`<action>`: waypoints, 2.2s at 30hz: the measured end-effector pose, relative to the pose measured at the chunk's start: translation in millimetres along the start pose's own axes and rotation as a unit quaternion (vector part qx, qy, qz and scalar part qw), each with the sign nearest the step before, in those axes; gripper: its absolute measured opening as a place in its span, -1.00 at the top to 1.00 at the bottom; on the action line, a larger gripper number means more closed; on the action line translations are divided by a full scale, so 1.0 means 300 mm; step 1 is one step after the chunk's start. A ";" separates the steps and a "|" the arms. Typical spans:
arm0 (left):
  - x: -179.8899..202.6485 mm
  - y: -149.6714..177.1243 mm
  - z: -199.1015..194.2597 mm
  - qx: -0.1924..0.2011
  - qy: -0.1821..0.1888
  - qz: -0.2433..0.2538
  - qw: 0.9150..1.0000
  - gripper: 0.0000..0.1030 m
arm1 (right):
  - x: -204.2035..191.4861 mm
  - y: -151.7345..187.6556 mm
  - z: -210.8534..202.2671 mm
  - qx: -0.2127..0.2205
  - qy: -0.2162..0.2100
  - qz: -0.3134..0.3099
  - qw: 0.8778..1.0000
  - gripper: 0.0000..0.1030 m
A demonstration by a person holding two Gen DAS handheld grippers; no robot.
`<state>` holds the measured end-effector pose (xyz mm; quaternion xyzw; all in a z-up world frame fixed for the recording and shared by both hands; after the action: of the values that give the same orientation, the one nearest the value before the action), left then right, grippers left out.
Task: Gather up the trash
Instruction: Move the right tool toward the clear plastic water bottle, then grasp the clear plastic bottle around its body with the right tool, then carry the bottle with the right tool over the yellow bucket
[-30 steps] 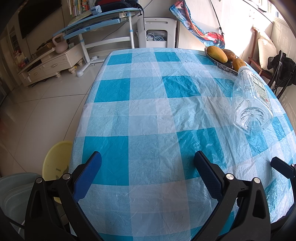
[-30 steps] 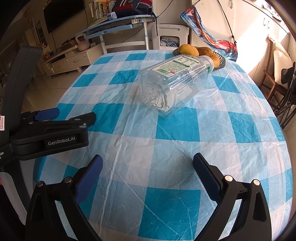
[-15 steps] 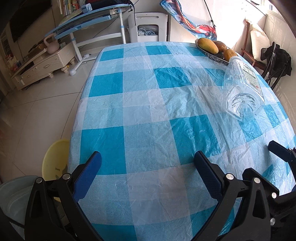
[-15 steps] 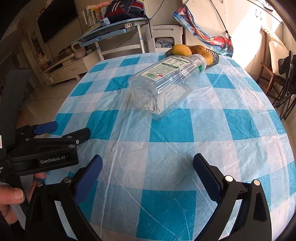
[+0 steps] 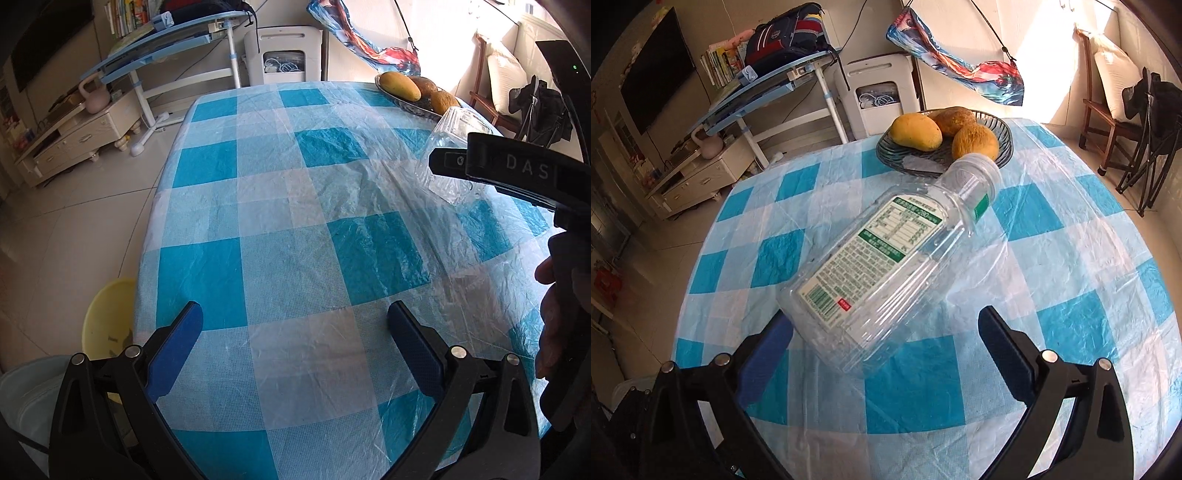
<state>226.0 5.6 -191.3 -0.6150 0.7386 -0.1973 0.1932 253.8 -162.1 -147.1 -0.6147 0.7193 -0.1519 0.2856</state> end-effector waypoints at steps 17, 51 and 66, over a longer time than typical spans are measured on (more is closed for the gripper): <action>-0.001 -0.002 -0.001 0.005 -0.004 -0.002 1.000 -0.87 | 0.033 -0.106 0.083 -0.005 -0.039 0.190 0.981 -0.85; 0.015 -0.021 0.011 0.008 -0.004 -0.002 1.000 -0.87 | -0.070 -0.088 0.127 -0.089 -0.037 -0.270 0.958 -0.71; -0.003 -0.002 -0.022 0.002 0.001 -0.005 1.000 -0.87 | -0.077 0.106 -0.095 -0.026 -0.147 -0.136 0.979 -0.17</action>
<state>223.0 6.7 -185.3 -0.6179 0.7355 -0.2000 0.1929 213.1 -137.3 -137.5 -0.7300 0.5825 -0.0787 0.3487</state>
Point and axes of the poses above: each gripper's, at about its wrist camera, not at the fingertips, and z roughly the way its jaws point, x to its right, y to its underside, the point moved 8 cm from there along z, roughly the way its jaws point, and after that the axes turned 1 degree about -y, right-handed, at the moved point
